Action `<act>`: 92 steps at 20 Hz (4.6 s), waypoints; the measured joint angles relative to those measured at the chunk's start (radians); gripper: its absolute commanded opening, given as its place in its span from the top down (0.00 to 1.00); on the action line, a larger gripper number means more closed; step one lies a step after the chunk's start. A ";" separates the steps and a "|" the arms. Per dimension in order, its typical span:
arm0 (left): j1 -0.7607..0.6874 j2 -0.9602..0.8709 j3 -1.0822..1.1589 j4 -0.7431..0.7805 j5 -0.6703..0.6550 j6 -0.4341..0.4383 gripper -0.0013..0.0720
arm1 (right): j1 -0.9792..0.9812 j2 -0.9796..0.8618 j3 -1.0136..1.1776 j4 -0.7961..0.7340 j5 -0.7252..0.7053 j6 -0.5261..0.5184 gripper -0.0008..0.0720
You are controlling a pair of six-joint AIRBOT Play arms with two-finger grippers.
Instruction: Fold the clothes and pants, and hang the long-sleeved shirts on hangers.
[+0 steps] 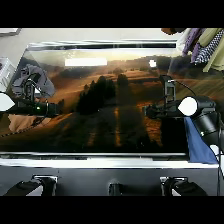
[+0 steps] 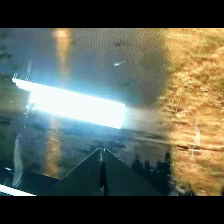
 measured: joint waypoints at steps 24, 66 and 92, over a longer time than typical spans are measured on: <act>0.312 -0.156 0.000 0.386 0.122 -0.349 0.00 | 0.000 0.000 0.000 0.000 0.000 0.000 0.94; -0.528 -0.311 0.040 -0.119 0.275 -0.292 0.33 | 0.000 0.000 0.000 0.000 0.000 0.000 0.94; -0.026 -0.163 0.010 -0.113 0.115 -0.154 0.33 | -0.125 -0.093 -0.152 0.402 -0.031 0.019 0.52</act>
